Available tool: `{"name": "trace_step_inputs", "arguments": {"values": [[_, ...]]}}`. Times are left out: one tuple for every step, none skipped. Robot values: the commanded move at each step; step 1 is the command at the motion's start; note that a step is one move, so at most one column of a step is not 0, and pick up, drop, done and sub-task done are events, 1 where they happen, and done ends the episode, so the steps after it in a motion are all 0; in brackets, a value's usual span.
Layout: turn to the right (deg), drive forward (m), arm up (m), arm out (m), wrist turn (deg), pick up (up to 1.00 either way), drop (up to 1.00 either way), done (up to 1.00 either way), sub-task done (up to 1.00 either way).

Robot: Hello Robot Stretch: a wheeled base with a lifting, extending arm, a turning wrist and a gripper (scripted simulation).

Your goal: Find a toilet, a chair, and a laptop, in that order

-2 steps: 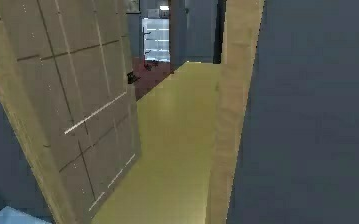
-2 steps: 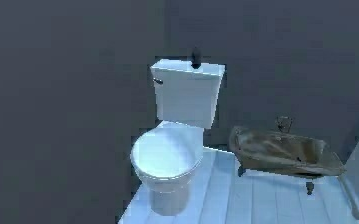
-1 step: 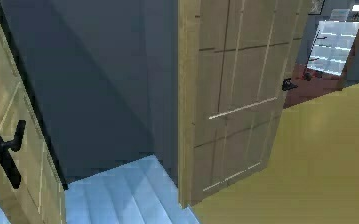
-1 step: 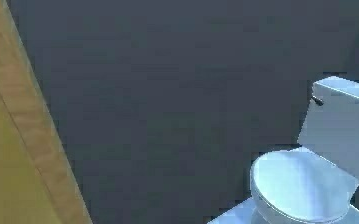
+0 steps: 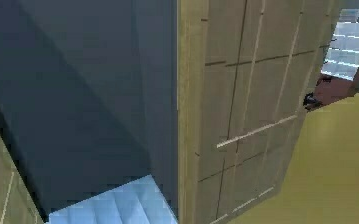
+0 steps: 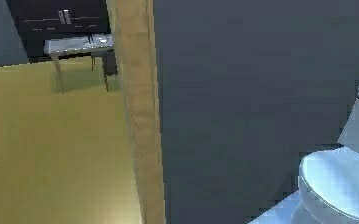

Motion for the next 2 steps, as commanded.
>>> {"name": "trace_step_inputs", "arguments": {"values": [[42.0, 0.00, 0.00, 0.00, 0.0, 0.00, 0.00, 0.00, 0.00], [0.0, 0.70, 0.00, 0.00, 0.0, 0.00, 0.00, 0.00, 0.00]]}}
